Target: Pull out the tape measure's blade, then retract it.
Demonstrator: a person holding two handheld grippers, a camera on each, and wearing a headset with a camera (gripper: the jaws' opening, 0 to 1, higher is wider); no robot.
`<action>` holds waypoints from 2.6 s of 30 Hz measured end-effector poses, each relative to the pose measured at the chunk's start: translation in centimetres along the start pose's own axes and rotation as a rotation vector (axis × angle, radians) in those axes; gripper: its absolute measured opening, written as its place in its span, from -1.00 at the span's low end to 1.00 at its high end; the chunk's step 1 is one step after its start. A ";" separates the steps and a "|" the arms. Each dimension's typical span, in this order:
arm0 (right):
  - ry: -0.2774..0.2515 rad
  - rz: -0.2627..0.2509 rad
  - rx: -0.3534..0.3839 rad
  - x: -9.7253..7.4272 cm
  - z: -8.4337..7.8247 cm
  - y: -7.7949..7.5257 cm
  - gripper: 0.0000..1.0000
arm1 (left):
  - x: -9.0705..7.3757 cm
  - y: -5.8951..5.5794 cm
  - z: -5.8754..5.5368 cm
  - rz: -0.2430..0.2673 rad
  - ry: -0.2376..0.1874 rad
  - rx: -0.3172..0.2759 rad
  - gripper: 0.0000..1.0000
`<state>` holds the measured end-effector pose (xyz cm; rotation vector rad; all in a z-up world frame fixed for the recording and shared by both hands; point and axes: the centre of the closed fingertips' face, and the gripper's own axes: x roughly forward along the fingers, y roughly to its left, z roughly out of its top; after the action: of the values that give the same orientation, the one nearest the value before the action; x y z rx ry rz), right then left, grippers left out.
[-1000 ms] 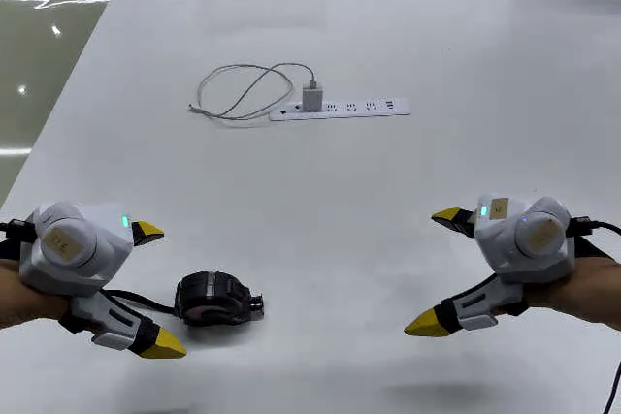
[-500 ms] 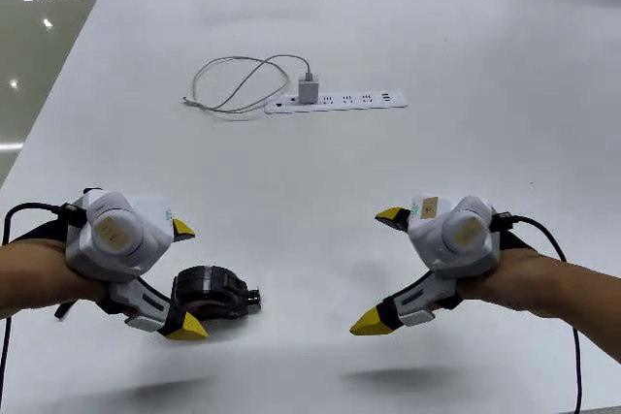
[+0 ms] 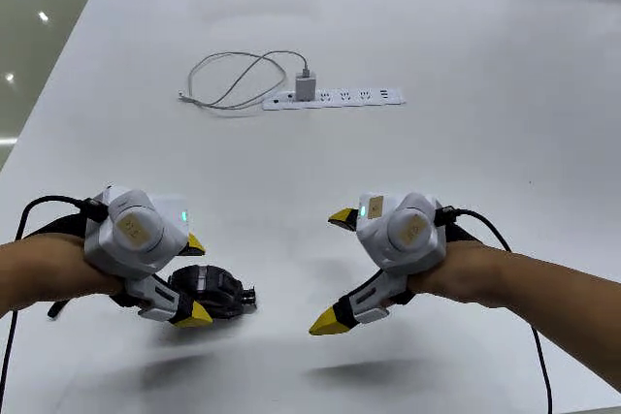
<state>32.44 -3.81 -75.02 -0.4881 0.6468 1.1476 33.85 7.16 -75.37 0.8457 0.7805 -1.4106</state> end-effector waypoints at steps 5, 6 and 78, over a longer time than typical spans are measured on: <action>0.001 0.019 -0.011 1.4 0.6 0.1 0.72 | 0.7 0.2 -0.3 0.018 0.019 0.029 -0.39; 0.001 0.022 -0.014 1.6 0.7 0.1 0.71 | 0.7 0.0 -0.5 0.012 0.024 0.014 -0.39; 0.066 0.155 -0.068 8.2 0.2 1.8 -0.84 | 1.0 0.3 -0.8 0.038 -0.019 0.034 -0.41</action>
<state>32.95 2.46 -80.54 -0.5426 0.7148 1.3076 34.23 7.38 -76.62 0.8681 0.7242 -1.3999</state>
